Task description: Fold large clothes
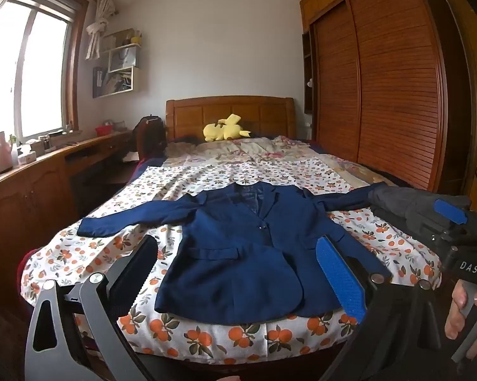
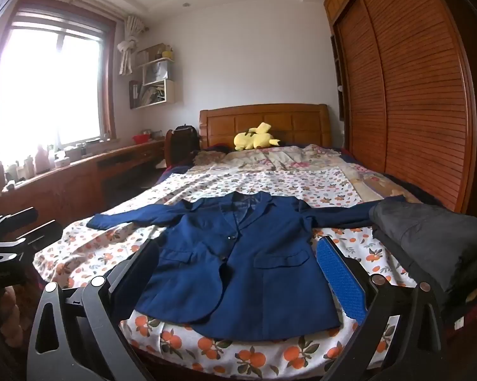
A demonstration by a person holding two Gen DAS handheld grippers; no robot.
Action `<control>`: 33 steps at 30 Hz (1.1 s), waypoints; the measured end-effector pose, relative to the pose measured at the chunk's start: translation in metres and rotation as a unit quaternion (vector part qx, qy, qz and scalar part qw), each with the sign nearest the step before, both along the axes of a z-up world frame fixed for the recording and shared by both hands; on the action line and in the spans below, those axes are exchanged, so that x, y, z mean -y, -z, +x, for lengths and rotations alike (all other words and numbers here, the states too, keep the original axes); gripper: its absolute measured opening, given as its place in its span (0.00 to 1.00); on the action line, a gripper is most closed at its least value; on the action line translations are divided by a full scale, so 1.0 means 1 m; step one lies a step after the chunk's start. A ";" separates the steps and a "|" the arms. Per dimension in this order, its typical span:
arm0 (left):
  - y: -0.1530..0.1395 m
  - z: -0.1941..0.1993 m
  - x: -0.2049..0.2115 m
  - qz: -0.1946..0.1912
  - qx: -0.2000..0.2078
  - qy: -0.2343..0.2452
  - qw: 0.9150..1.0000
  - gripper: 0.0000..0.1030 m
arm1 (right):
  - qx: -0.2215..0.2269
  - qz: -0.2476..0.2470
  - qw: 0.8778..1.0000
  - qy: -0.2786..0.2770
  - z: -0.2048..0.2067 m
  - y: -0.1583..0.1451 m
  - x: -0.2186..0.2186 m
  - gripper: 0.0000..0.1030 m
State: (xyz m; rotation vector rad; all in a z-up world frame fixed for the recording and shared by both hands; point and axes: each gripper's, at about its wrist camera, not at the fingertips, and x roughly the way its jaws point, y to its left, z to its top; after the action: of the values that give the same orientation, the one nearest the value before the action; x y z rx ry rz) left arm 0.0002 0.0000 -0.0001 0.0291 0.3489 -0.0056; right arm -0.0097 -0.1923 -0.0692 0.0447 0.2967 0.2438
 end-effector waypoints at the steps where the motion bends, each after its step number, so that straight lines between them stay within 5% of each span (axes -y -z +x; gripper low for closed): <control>1: 0.000 0.000 0.000 0.000 -0.001 0.000 1.000 0.98 | -0.001 0.000 1.000 0.000 0.000 0.000 0.000 0.93; 33: -0.007 -0.008 0.008 0.007 0.016 -0.005 1.000 0.98 | 0.003 0.001 1.000 0.002 0.000 0.001 0.000 0.93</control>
State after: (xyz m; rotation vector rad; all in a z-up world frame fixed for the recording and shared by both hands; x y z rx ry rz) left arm -0.0075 -0.0082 0.0074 0.0406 0.3162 0.0064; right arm -0.0101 -0.1925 -0.0700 0.0468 0.2894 0.2410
